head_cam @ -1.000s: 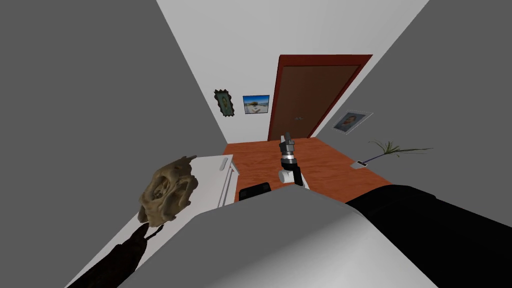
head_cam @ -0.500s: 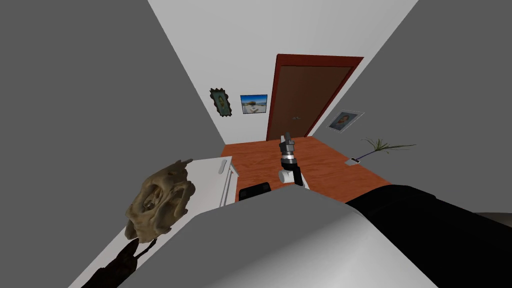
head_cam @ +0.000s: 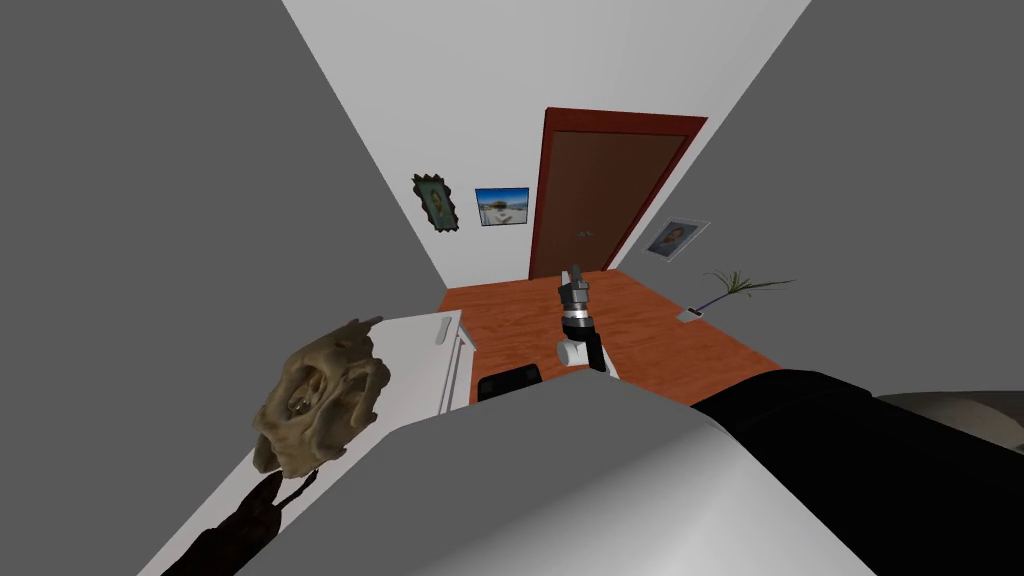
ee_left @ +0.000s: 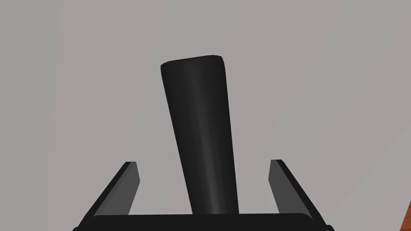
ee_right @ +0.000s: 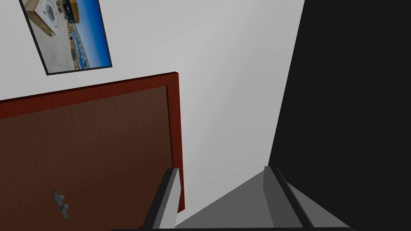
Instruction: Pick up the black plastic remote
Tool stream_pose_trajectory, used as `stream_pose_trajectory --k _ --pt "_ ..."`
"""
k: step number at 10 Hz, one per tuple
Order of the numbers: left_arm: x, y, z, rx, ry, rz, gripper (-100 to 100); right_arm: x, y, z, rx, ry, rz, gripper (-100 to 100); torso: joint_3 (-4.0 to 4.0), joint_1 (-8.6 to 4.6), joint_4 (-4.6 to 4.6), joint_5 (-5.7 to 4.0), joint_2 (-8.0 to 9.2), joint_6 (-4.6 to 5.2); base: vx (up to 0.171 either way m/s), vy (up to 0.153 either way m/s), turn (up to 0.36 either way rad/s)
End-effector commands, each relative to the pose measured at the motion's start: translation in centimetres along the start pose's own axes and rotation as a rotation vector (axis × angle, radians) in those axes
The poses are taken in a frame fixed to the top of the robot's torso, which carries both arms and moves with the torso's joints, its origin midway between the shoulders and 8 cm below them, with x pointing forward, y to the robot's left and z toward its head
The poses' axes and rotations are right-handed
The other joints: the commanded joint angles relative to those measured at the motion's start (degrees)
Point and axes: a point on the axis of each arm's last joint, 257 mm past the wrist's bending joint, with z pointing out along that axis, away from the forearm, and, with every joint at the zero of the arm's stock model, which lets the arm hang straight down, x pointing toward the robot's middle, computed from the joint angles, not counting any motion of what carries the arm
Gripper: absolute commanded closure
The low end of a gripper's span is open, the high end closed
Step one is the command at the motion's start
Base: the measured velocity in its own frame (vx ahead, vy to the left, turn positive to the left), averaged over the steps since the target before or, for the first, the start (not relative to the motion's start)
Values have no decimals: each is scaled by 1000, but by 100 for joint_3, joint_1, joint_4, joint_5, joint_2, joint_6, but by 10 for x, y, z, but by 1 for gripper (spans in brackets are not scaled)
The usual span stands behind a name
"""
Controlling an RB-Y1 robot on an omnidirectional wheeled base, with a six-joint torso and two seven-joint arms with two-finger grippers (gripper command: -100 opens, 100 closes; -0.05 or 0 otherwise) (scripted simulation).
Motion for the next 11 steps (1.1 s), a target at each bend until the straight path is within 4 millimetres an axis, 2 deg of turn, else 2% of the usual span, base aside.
stream_pose_trajectory --k 1,5,6,7,9,10,11 --pt "0 0 0 0 0 0 100 0 0 0 0 0 0 0 0 0 0 0 0 0 -8 1 2" --pt "-1 2 1 -5 0 -3 100 0 0 0 0 0 0 0 -10 29 -3 10 -18 5 0 -1 1" --pt "-1 2 1 -5 0 -3 0 0 0 0 0 0 0 0 -10 30 -3 11 -18 6 0 0 0" --pt "-8 -2 -10 -2 -5 12 100 0 0 0 0 0 0 0 -10 31 -3 11 -18 6 88 6 105" --pt "-20 -5 -23 -6 -13 28 100 0 0 0 0 0 0 0 -32 26 -11 6 -56 5 121 -13 112" --pt "-16 -4 -18 -2 -10 21 100 0 0 0 0 0 0 0 -34 20 -12 6 -60 6 50 -11 27" --pt "-16 -4 -18 -4 -11 22 0 0 0 0 0 0 0 0 -26 24 -9 9 -45 12 9 -3 -4"
